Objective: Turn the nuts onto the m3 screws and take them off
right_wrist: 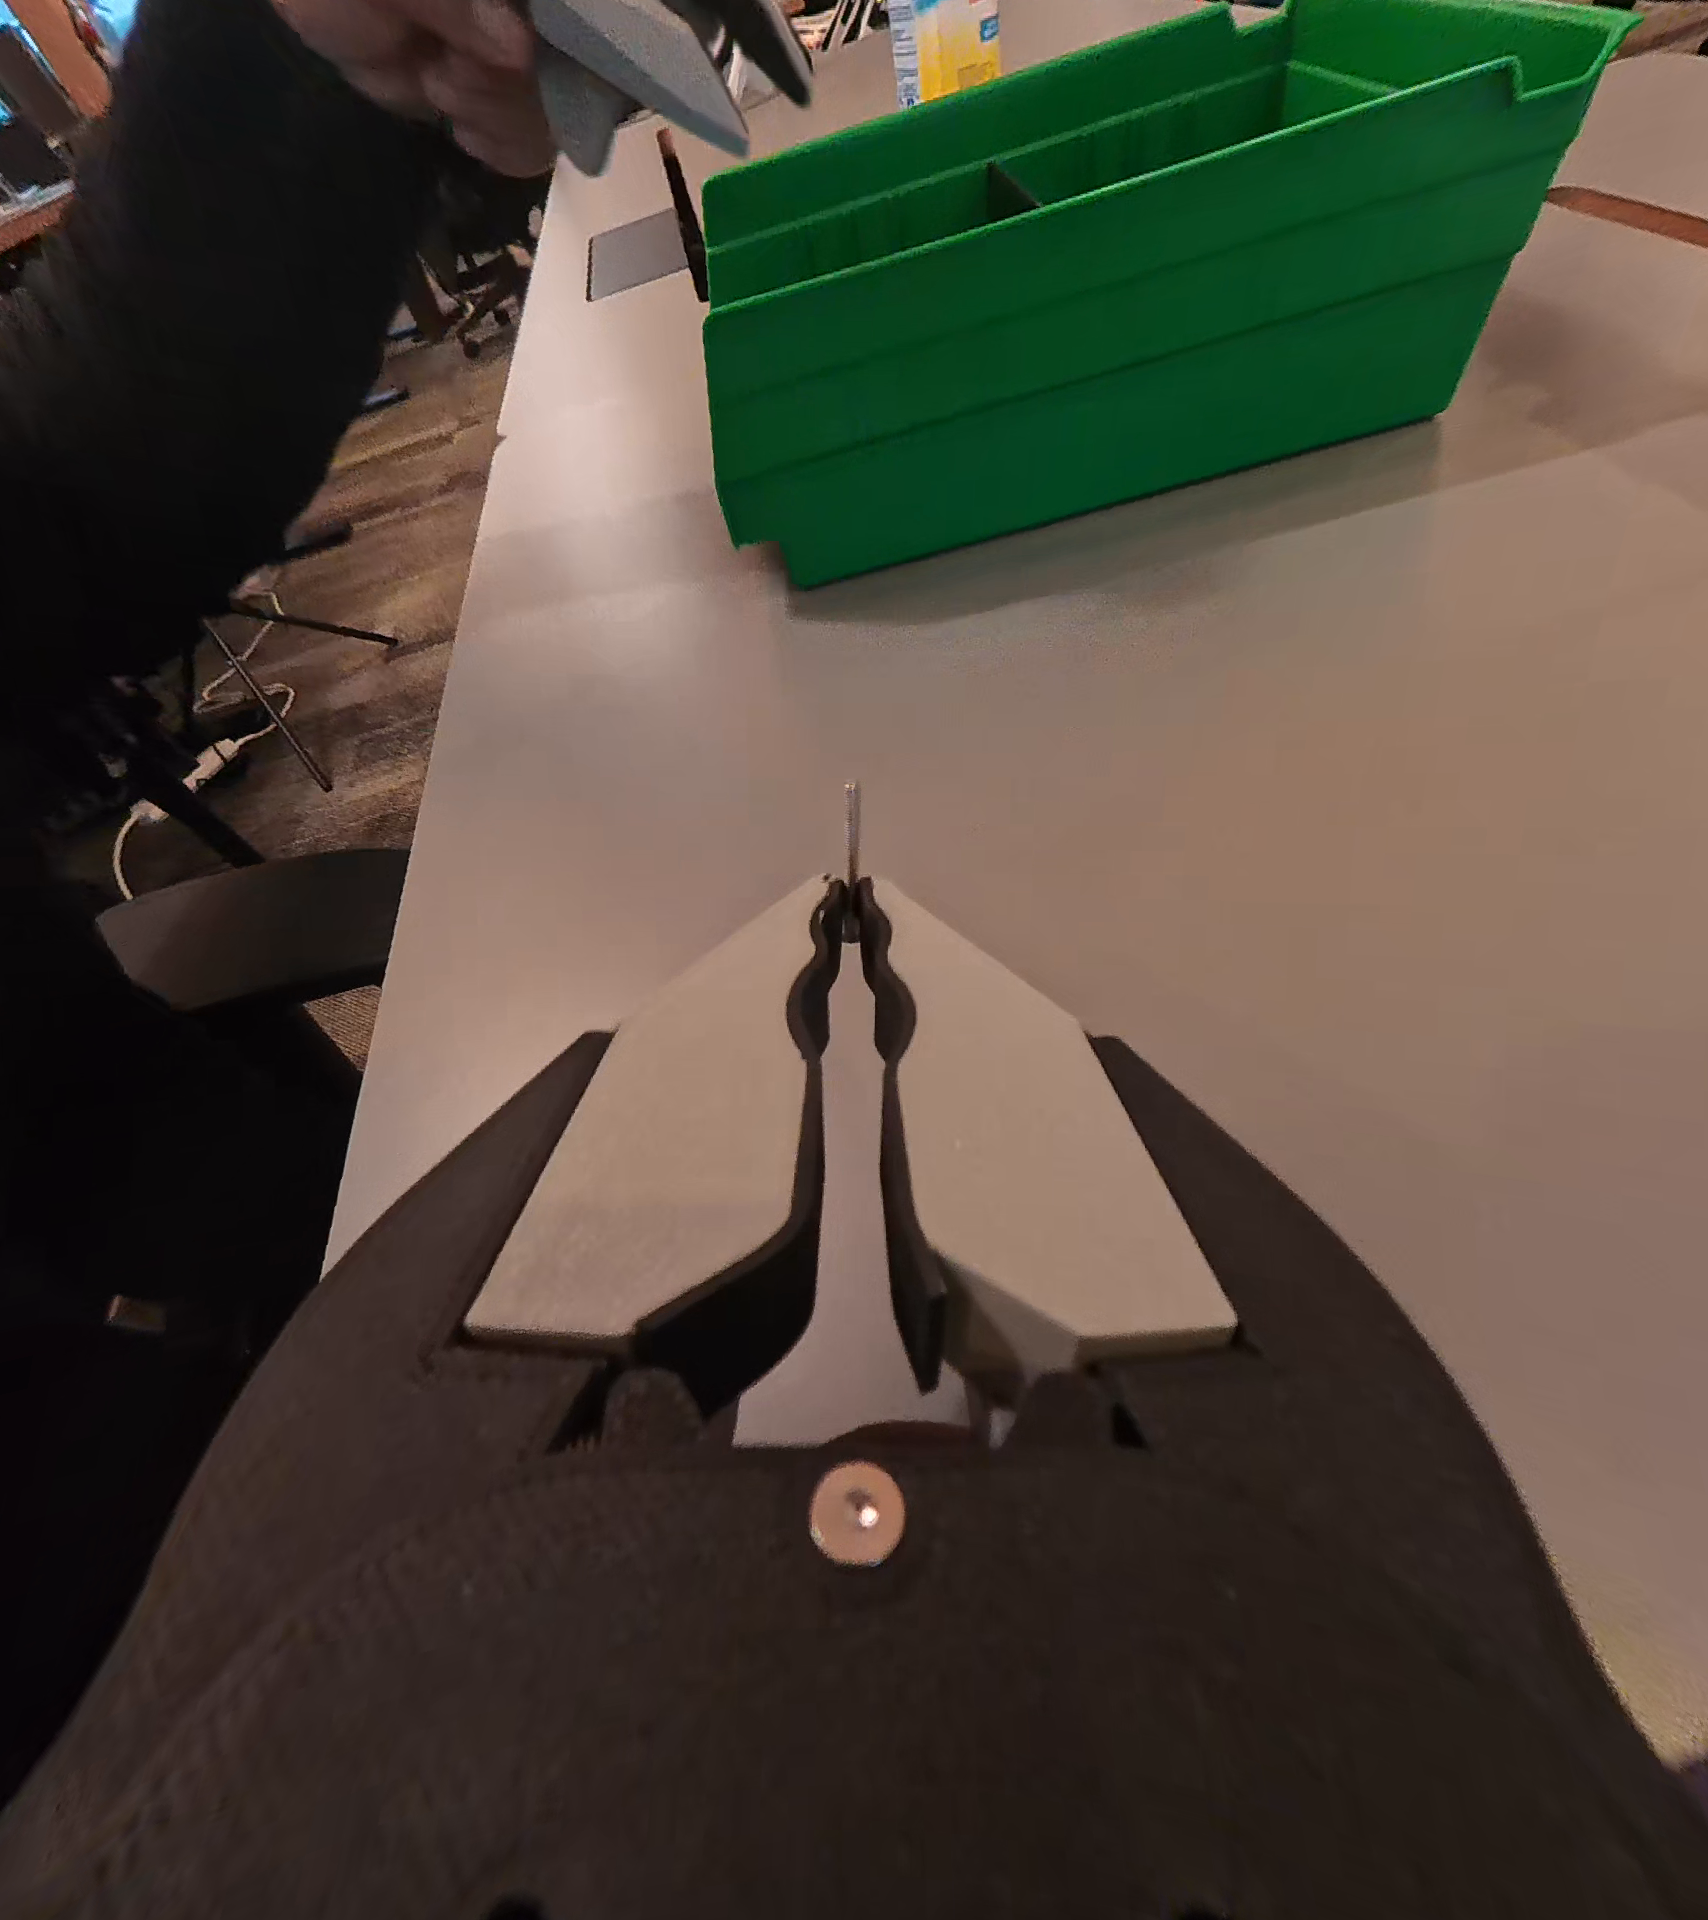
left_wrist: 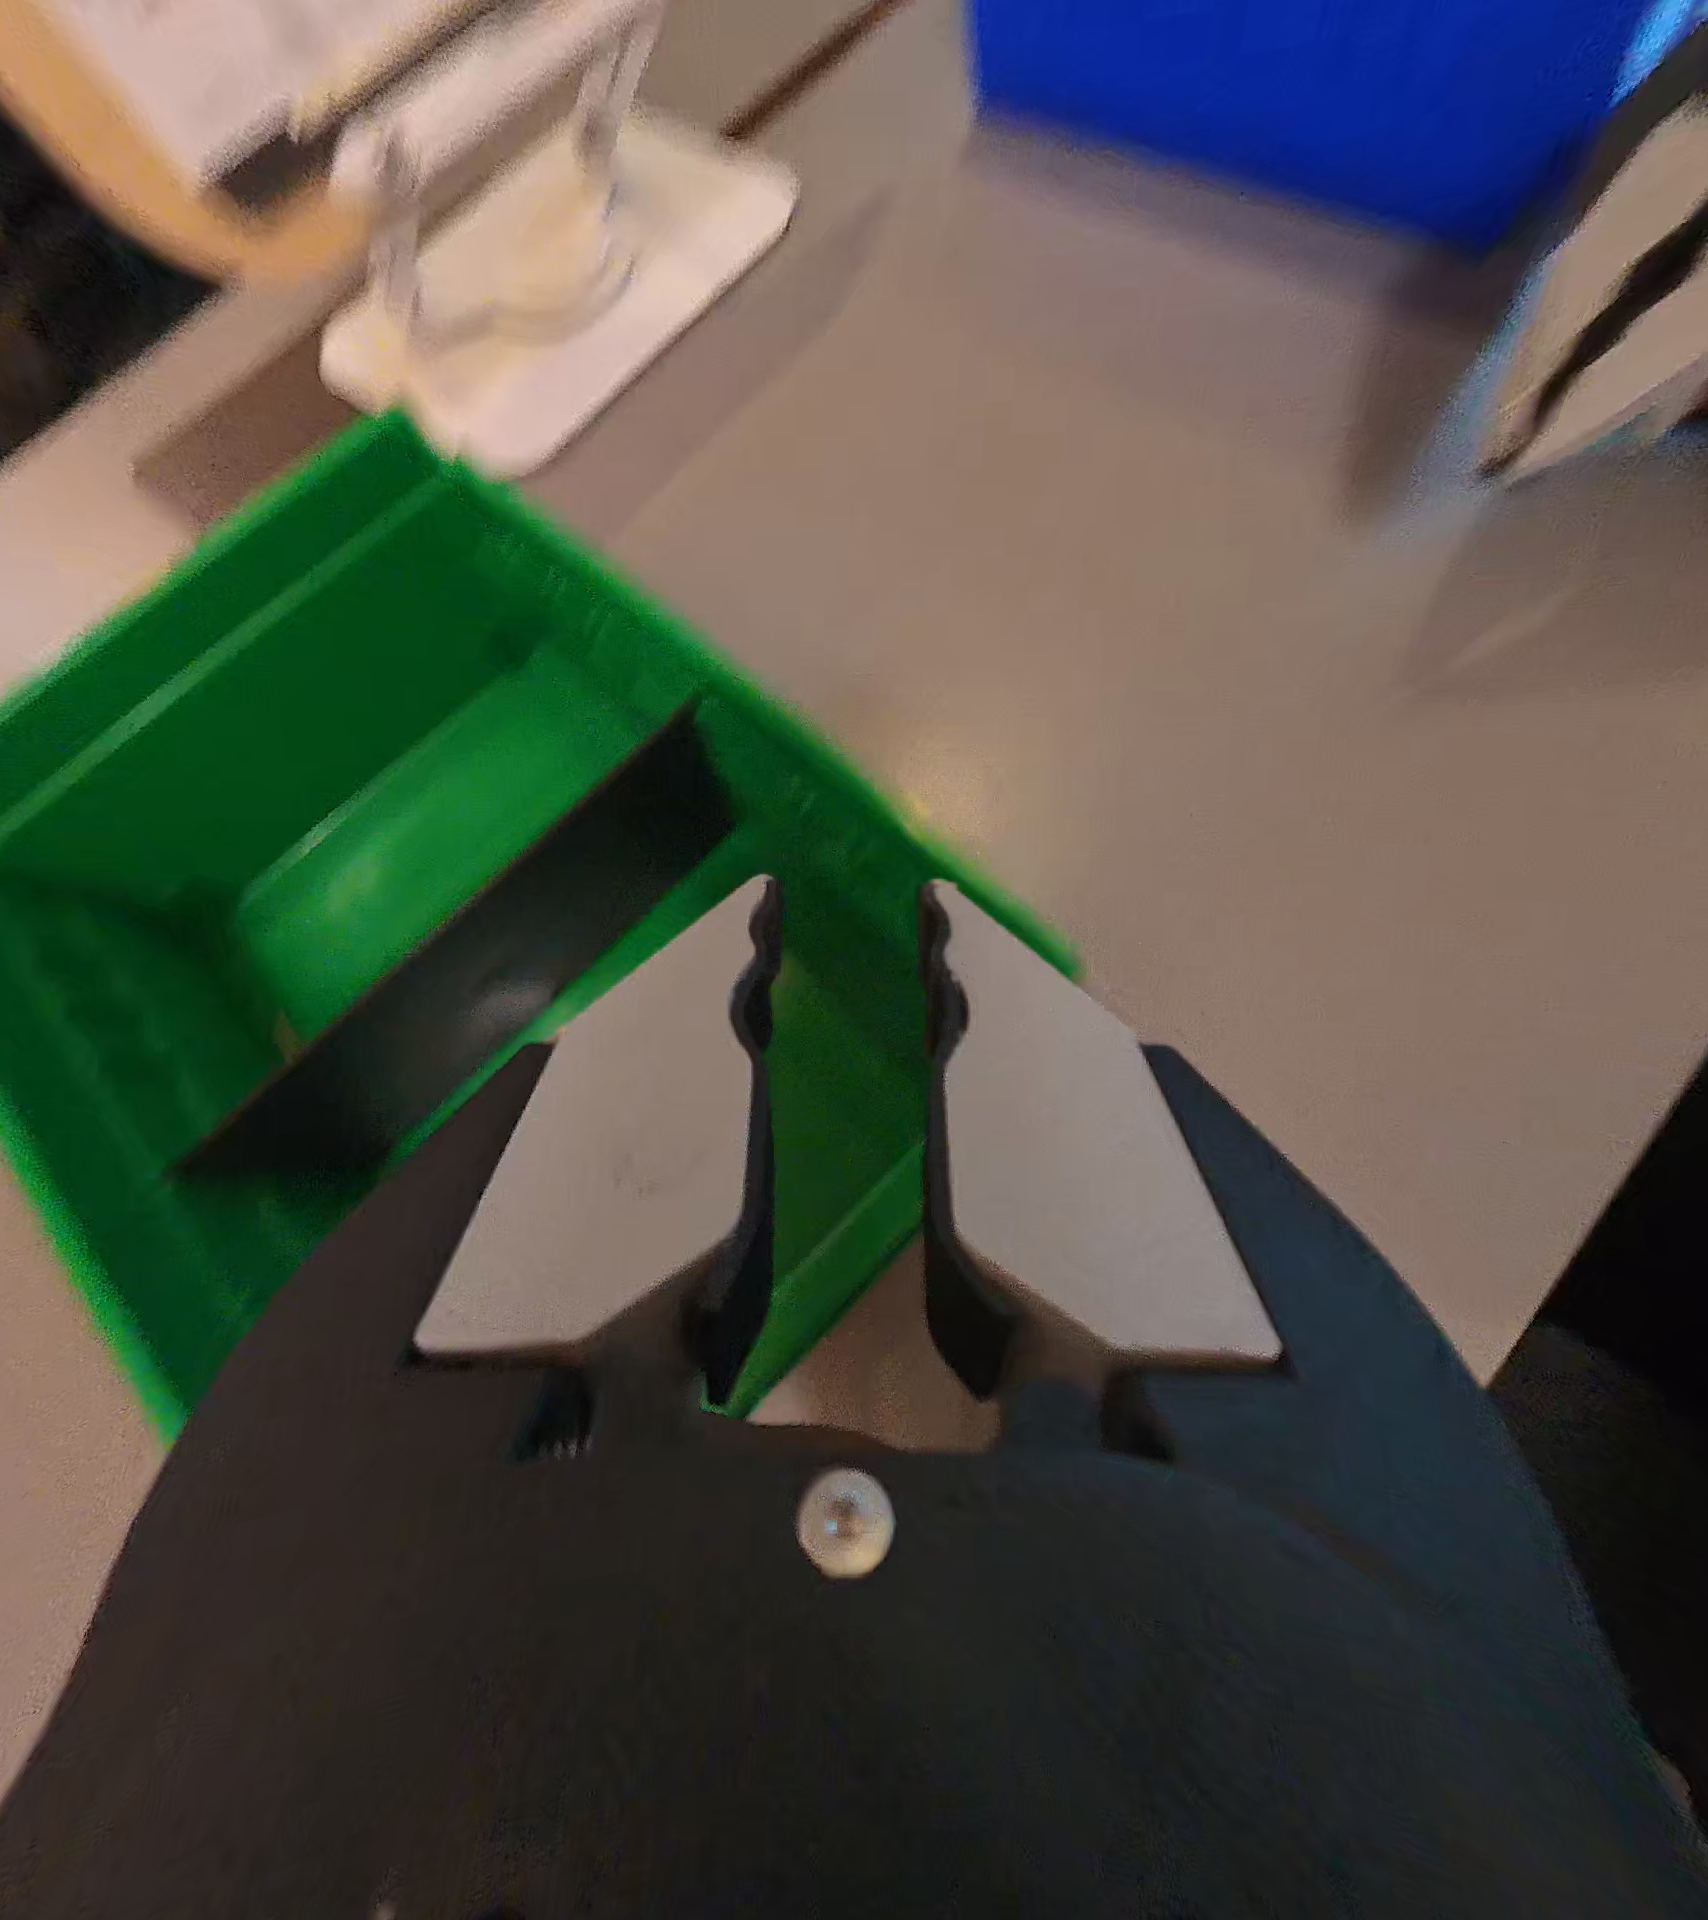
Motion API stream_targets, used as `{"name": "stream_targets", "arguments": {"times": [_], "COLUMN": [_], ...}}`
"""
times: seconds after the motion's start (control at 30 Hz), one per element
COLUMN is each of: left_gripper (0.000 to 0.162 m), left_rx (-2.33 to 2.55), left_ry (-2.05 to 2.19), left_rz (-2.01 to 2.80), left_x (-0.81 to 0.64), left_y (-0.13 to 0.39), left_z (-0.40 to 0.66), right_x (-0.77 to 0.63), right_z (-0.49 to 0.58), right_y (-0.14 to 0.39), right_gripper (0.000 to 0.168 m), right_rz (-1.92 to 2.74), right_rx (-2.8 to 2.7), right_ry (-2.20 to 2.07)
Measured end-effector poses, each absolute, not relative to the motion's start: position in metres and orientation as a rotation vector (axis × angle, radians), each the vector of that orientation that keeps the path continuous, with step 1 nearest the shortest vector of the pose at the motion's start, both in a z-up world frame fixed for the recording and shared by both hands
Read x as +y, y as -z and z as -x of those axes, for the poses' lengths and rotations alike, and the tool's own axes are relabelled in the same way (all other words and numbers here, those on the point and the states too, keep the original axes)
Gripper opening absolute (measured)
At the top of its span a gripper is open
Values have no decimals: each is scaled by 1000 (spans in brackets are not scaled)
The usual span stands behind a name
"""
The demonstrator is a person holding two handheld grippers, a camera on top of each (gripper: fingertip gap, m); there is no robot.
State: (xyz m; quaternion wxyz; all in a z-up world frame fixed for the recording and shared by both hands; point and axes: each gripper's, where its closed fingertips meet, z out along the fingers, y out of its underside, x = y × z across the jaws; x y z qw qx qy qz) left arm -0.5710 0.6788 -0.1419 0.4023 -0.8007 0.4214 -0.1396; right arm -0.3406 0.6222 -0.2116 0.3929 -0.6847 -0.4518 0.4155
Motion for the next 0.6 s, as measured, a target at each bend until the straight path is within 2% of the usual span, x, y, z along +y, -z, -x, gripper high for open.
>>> {"name": "stream_targets", "arguments": {"times": [0.2, 0.33, 0.6], "left_gripper": [19, 20, 12], "left_rx": [1041, 1077, 1008], "left_ry": [130, 91, 85], "left_rz": [2494, 2717, 2757], "left_x": [703, 698, 707], "left_y": [220, 256, 267], "left_z": [670, 690, 685], "right_x": [621, 620, 615], "right_z": [344, 345, 347], "right_y": [216, 216, 214], "right_gripper": [0, 0, 0], "right_rz": [1746, 1745, 1731], "right_rx": [-1162, -1168, -1182], "right_ry": [-1061, -1058, -1075]}}
